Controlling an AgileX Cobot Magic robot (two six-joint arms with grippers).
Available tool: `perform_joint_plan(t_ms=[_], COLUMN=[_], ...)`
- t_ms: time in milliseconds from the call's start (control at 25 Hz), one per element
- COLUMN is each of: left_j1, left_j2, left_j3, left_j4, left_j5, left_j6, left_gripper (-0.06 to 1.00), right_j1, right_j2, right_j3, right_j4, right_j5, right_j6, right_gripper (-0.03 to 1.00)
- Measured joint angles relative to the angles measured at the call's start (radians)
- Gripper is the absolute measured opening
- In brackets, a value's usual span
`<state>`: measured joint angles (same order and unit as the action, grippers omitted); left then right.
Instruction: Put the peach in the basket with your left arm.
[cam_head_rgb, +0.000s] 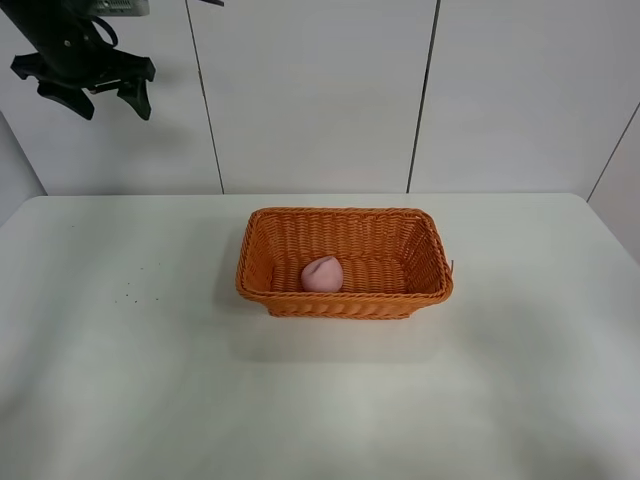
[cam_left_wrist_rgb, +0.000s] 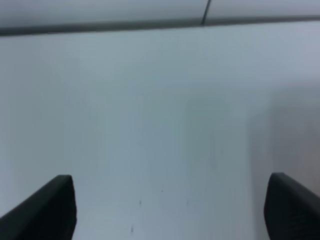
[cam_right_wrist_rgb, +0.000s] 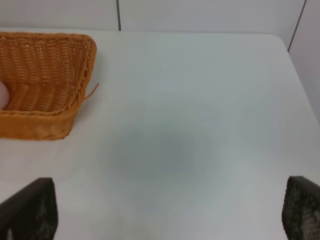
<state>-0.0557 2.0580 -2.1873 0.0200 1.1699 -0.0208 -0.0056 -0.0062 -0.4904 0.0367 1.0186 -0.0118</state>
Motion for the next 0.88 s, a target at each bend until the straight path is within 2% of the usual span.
perform_joint_plan(t_ms=[240, 640, 880], left_j1=[0.000, 0.000, 0.000], left_j2=[-0.231, -0.800, -1.156], left_j3=[0.382, 1.134, 1.473], left_j4=[0.000, 0.000, 0.000], left_j5=[-0.002, -0.003, -0.046], left_j6=[0.010, 0.011, 0.011], left_gripper=[0.78, 0.78, 0.78], right_j1=[0.000, 0.000, 0.000], right_j2=[0.000, 0.000, 0.000], right_j3=[0.000, 0.000, 0.000], right_j4=[0.000, 0.000, 0.000], right_j5=[0.000, 0.000, 0.000], right_j6=[0.000, 0.000, 0.000], right_gripper=[0.69, 0.69, 0.69])
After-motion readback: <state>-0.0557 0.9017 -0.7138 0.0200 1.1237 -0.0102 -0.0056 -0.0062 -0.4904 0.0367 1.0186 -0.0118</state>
